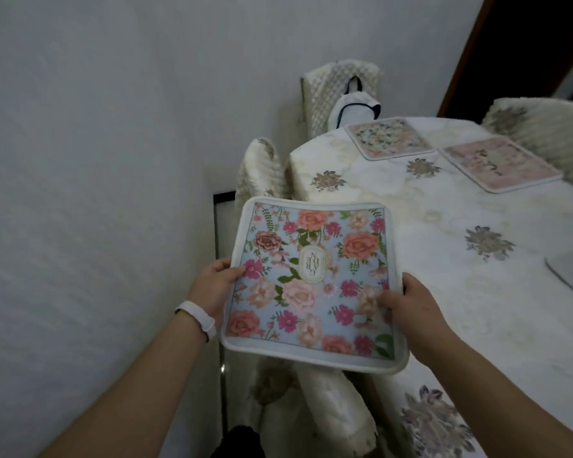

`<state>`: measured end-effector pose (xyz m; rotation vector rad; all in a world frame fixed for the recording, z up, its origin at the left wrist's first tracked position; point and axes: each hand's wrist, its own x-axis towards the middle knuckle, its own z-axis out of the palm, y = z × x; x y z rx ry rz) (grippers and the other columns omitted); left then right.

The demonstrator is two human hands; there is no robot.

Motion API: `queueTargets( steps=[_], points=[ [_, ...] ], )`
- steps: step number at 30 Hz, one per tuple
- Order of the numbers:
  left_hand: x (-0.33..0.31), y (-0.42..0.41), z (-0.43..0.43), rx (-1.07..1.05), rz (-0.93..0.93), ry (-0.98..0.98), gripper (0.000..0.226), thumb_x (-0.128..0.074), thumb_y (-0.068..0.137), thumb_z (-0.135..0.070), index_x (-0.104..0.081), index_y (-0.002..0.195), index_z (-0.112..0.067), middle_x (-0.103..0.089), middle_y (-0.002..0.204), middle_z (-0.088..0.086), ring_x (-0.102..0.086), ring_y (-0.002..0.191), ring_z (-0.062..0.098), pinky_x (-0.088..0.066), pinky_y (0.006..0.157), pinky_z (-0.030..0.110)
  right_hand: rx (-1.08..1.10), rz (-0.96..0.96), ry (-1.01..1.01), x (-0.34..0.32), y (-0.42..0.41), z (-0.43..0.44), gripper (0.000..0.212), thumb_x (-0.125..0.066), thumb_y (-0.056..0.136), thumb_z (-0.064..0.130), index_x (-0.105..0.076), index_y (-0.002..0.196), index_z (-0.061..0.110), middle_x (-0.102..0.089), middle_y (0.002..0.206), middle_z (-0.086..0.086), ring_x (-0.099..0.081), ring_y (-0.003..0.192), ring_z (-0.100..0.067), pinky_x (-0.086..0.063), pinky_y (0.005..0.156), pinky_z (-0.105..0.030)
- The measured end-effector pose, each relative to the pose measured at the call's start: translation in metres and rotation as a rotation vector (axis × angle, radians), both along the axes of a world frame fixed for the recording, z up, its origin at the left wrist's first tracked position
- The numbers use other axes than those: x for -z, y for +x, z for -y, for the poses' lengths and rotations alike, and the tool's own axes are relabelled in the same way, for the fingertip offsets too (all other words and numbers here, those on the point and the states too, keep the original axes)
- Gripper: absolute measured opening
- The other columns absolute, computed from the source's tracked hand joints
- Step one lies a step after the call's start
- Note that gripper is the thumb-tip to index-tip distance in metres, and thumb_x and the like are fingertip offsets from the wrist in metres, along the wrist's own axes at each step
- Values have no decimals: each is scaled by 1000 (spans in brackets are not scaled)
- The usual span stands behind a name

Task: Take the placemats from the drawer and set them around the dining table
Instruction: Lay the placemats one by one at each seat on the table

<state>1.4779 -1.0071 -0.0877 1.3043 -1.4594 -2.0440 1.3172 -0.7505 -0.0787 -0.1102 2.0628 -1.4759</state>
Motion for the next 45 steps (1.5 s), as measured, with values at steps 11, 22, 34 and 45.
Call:
queueTargets(
  steps=[11, 22, 34, 45],
  points=[
    [10, -170, 139, 458, 59, 110, 14, -62, 90, -8, -56, 101, -4, -68, 102, 30, -68, 88, 43, -55, 80, 57, 366, -37, 43, -7, -36, 99, 23, -56, 91, 5, -60, 103, 24, -73, 94, 0, -73, 78, -19, -60, 63, -36],
    [2, -296, 112, 853, 92, 205, 29, -64, 89, -12, -54, 114, -1, -65, 111, 31, -65, 98, 46, -52, 84, 60, 747, -82, 77, -33, -51, 73, 22, -60, 91, 7, -61, 109, 20, -72, 94, 1, -72, 77, -17, -55, 55, -28],
    [4, -311, 88, 898, 108, -16, 21, -70, 84, -14, -58, 97, -4, -71, 95, 27, -67, 88, 45, -52, 85, 62, 783, -29, 46, -4, -56, 50, 23, -60, 90, 5, -60, 107, 20, -72, 96, -4, -72, 82, -23, -57, 64, -35],
    [35, -414, 118, 1048, 41, -360, 7, -69, 85, -18, -68, 86, -11, -75, 76, 8, -72, 71, 31, -58, 74, 48, 968, 100, 28, 49, -119, 102, 18, -59, 91, 7, -60, 105, 19, -71, 98, -4, -71, 84, -24, -59, 70, -39]
  ],
)
